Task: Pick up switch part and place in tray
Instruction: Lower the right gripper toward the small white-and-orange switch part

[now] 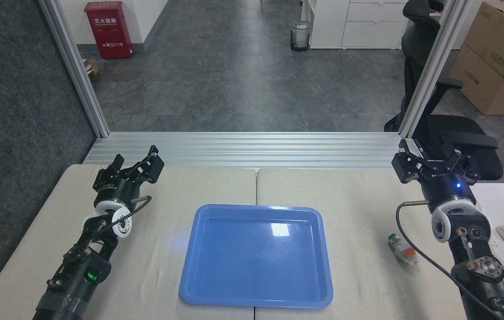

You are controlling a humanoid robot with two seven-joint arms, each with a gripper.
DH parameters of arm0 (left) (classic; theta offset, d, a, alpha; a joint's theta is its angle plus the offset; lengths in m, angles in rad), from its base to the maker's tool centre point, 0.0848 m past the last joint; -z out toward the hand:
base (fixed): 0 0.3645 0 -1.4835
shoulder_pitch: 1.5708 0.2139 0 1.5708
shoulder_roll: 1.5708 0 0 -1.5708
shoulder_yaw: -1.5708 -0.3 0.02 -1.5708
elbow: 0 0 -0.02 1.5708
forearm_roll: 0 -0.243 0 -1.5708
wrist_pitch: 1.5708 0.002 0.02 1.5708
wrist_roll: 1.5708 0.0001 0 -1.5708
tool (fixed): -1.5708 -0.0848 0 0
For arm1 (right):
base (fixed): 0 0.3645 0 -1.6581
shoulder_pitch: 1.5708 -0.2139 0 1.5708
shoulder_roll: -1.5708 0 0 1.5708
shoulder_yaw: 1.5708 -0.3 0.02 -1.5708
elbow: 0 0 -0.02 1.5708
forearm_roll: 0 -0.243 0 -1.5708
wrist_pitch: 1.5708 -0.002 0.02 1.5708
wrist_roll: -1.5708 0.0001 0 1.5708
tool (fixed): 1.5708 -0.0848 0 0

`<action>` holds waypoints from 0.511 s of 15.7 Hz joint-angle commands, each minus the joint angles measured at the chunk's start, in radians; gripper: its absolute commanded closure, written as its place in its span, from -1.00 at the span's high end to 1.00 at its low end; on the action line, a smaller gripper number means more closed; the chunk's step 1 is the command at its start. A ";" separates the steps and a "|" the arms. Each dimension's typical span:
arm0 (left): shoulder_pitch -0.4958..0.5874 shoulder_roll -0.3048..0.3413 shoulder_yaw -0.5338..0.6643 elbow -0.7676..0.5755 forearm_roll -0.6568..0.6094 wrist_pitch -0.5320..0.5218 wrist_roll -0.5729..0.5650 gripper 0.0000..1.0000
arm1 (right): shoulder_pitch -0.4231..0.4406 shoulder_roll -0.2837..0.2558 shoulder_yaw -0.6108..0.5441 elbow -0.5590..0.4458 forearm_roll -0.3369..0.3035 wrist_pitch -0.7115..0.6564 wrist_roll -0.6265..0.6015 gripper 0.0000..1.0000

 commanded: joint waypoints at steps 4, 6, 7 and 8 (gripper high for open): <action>0.000 0.000 0.000 -0.002 0.000 0.000 0.001 1.00 | -0.008 0.013 0.022 0.008 -0.002 -0.044 0.003 0.97; 0.000 0.000 0.000 -0.002 0.000 0.002 0.001 1.00 | -0.008 0.015 0.019 0.008 -0.002 -0.043 0.003 0.97; 0.000 0.000 0.000 -0.002 0.000 0.000 -0.001 1.00 | -0.008 0.013 0.020 0.007 0.000 -0.041 0.003 0.97; 0.000 0.000 0.000 -0.001 0.000 0.000 0.001 1.00 | -0.009 0.010 0.022 0.008 0.000 -0.043 0.001 0.97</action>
